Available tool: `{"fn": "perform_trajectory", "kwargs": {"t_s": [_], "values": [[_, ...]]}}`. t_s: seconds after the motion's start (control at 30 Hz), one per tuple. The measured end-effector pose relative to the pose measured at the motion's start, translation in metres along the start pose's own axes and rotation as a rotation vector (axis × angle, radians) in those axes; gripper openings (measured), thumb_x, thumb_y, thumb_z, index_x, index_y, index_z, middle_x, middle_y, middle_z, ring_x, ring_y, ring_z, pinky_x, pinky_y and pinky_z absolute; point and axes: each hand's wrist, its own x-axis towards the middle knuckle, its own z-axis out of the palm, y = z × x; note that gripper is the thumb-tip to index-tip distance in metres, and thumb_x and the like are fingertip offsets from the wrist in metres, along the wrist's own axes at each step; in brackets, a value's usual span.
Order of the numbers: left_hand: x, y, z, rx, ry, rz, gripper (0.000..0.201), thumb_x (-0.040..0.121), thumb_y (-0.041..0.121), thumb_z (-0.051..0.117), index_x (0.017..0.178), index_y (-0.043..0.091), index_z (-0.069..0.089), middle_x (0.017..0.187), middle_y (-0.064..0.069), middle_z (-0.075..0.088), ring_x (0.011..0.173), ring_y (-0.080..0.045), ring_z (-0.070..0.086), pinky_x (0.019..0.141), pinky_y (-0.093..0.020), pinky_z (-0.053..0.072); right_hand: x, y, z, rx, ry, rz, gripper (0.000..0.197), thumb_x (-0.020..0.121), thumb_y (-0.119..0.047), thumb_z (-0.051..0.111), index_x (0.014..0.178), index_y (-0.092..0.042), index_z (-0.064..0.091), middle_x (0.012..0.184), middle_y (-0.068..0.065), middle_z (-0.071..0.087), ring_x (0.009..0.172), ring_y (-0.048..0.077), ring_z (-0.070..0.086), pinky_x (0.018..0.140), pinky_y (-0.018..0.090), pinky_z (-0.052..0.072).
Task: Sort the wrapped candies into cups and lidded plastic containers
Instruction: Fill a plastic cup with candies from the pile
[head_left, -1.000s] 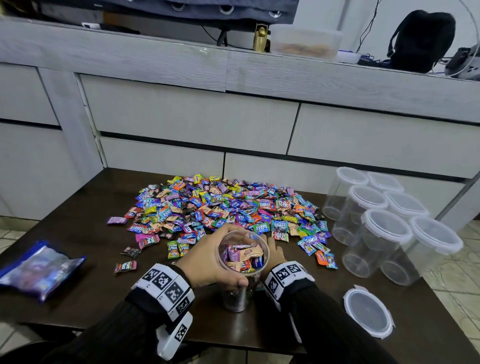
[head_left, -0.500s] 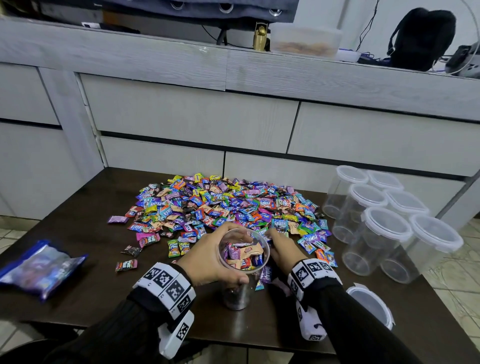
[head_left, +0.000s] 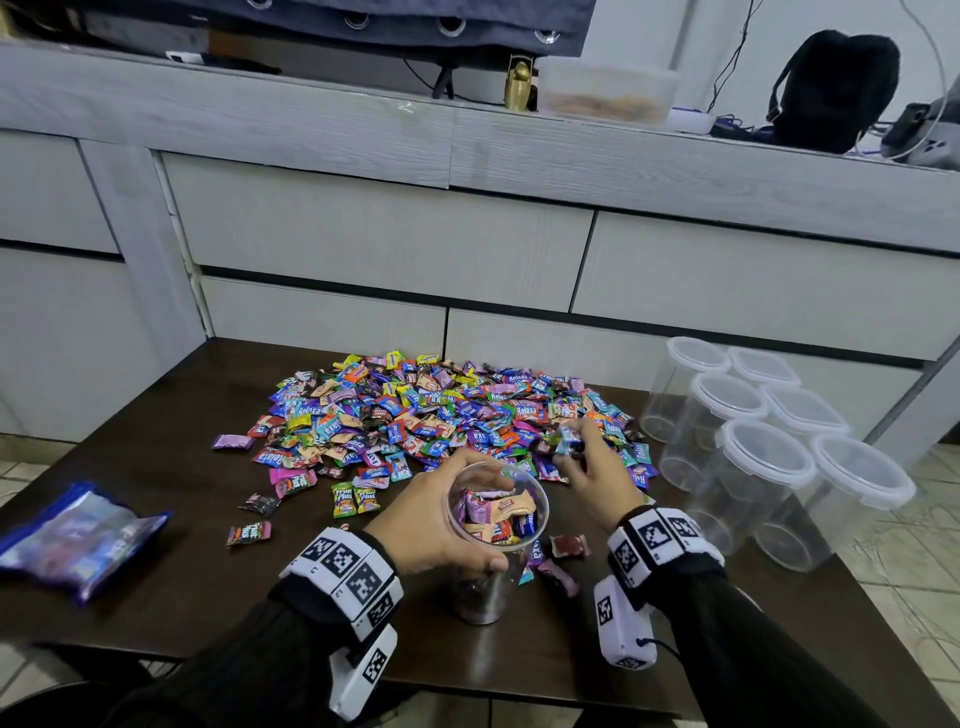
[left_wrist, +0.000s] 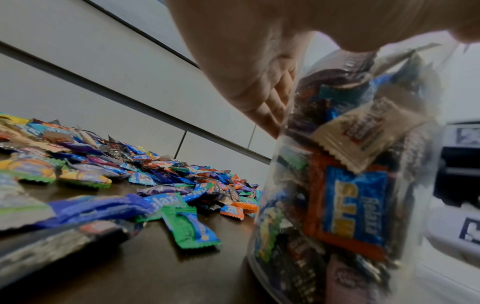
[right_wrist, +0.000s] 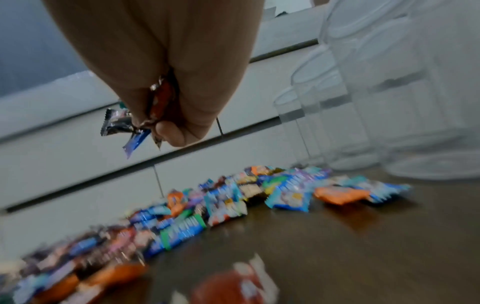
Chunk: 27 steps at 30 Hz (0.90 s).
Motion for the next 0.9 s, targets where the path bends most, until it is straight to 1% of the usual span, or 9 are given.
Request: {"fn": "perform_trajectory", "kwargs": {"t_s": [0.13,0.27,0.4,0.53,0.63,0.7,0.77,0.83,0.9], "values": [[0.001,-0.002,-0.001,0.005,-0.001,0.0,0.086,0.048,0.025,0.094,0.122,0.028,0.051,0.125,0.009,0.066,0.123,-0.009,0.058,0.105,-0.028,0.043,-0.003,-0.041,-0.03,0.092,0.033,-0.213,0.026,0.094,-0.01,0.055,0.112,-0.022,0.041,0.086,-0.009,0.056,0.066,-0.004,0.053,0.057,0.01,0.039],[0.001,-0.003,-0.001,0.015,0.008,-0.005,0.087,0.046,0.027,0.094,0.122,0.028,0.05,0.122,0.01,0.066,0.118,-0.008,0.061,0.101,-0.029,0.046,-0.011,-0.08,-0.043,-0.025,-0.155,-0.413,0.028,0.092,-0.009,0.057,0.115,-0.02,0.044,0.09,-0.012,0.054,0.073,0.004,0.049,0.066,0.011,0.037],[0.001,0.0,-0.001,0.029,0.027,-0.012,0.089,0.044,0.035,0.094,0.121,0.03,0.05,0.113,0.007,0.07,0.107,-0.009,0.067,0.095,-0.031,0.051,-0.023,-0.095,-0.033,-0.176,-0.368,-0.498,0.028,0.09,-0.007,0.055,0.117,-0.011,0.047,0.097,-0.008,0.05,0.083,0.001,0.043,0.069,0.013,0.031],[-0.002,0.006,-0.001,0.053,0.023,-0.008,0.086,0.045,0.037,0.091,0.119,0.039,0.047,0.11,0.023,0.069,0.103,0.002,0.066,0.085,-0.011,0.047,-0.033,-0.1,-0.025,-0.293,-0.424,-0.499,0.035,0.088,-0.007,0.05,0.121,-0.012,0.044,0.108,0.0,0.05,0.096,0.01,0.044,0.079,0.018,0.031],[-0.003,0.012,0.0,0.087,0.043,0.014,0.084,0.044,0.041,0.089,0.117,0.04,0.047,0.111,0.034,0.064,0.105,0.012,0.06,0.086,-0.004,0.041,-0.039,-0.102,-0.02,-0.434,-0.424,-0.507,0.041,0.083,-0.013,0.05,0.123,-0.01,0.043,0.114,0.007,0.049,0.104,0.021,0.042,0.093,0.034,0.035],[-0.004,0.013,0.0,0.112,0.053,0.029,0.084,0.043,0.044,0.088,0.116,0.041,0.047,0.111,0.037,0.062,0.106,0.016,0.057,0.086,-0.003,0.039,-0.042,-0.104,-0.016,-0.54,-0.408,-0.526,0.043,0.081,-0.022,0.05,0.122,-0.009,0.044,0.112,0.007,0.048,0.1,0.022,0.039,0.093,0.039,0.033],[-0.004,0.012,-0.001,0.122,0.059,0.032,0.084,0.043,0.045,0.088,0.117,0.04,0.048,0.111,0.032,0.063,0.106,0.013,0.058,0.087,-0.007,0.042,-0.045,-0.106,-0.014,-0.594,-0.376,-0.535,0.05,0.078,-0.034,0.039,0.122,-0.01,0.045,0.109,0.005,0.047,0.097,0.02,0.035,0.091,0.036,0.032],[-0.003,0.01,-0.001,0.133,0.06,0.032,0.085,0.043,0.044,0.087,0.119,0.036,0.049,0.11,0.02,0.067,0.107,0.003,0.061,0.091,-0.02,0.048,-0.049,-0.105,-0.011,-0.602,-0.352,-0.542,0.061,0.074,-0.044,0.024,0.122,-0.012,0.045,0.106,0.002,0.044,0.095,0.017,0.032,0.089,0.034,0.031],[-0.003,0.008,-0.002,0.148,0.052,0.033,0.086,0.045,0.042,0.087,0.121,0.033,0.049,0.11,0.014,0.068,0.107,-0.004,0.063,0.092,-0.031,0.051,-0.052,-0.102,-0.008,-0.562,-0.328,-0.525,0.058,0.078,-0.045,0.022,0.121,-0.013,0.046,0.107,0.0,0.041,0.095,0.016,0.03,0.089,0.035,0.032]]}}
